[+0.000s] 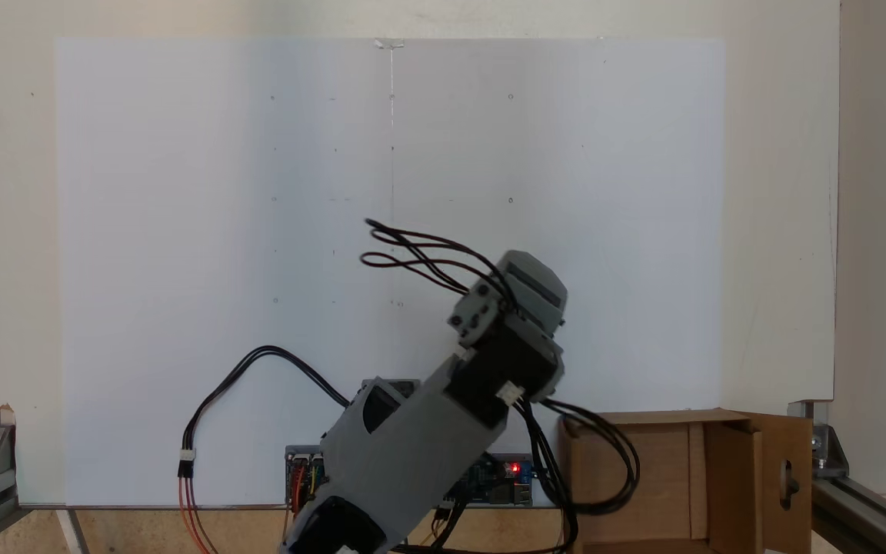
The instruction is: Grasp a green dice and put it in the bin.
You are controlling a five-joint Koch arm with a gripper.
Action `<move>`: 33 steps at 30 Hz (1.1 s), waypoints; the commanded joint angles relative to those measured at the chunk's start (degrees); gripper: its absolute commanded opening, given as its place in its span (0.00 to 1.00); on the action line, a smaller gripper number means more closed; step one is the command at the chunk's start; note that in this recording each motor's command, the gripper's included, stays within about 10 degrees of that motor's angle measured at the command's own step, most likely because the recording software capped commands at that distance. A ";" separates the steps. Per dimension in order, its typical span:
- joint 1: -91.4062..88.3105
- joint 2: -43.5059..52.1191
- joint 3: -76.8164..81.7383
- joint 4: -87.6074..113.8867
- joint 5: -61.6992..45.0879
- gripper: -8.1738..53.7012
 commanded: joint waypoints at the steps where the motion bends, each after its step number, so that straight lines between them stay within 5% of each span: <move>1: 8.09 -1.76 -9.38 1.14 -6.15 0.33; 17: 52.47 -25.31 -40.96 3.16 -17.31 0.33; 33: 63.98 -38.67 -41.75 6.42 -25.93 0.33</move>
